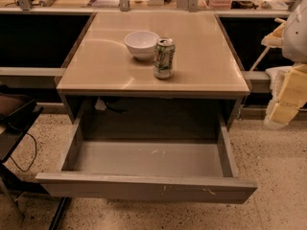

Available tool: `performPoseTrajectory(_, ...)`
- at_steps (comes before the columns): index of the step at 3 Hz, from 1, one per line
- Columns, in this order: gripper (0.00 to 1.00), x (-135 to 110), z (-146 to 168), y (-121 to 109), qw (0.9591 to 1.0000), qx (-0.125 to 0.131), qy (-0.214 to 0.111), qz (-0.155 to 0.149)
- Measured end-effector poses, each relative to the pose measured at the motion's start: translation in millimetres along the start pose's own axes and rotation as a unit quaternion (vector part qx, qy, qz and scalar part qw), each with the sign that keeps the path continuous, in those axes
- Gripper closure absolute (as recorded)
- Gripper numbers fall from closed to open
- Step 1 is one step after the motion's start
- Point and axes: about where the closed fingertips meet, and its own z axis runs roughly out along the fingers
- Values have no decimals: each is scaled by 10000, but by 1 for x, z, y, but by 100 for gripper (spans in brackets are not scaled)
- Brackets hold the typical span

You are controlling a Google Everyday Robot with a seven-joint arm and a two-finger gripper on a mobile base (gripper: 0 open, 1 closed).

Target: Place 7up can into top drawer

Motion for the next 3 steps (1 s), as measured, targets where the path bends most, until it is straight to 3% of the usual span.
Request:
performPoseTrajectory(1,0,0,0,0,10000,0,-1,0)
performPoseTrajectory(2,0,-6,3,-15,9999,10,-161,-62)
performPoseTrajectory(3,0,-21,16,-49,9977,-52,-637,-216)
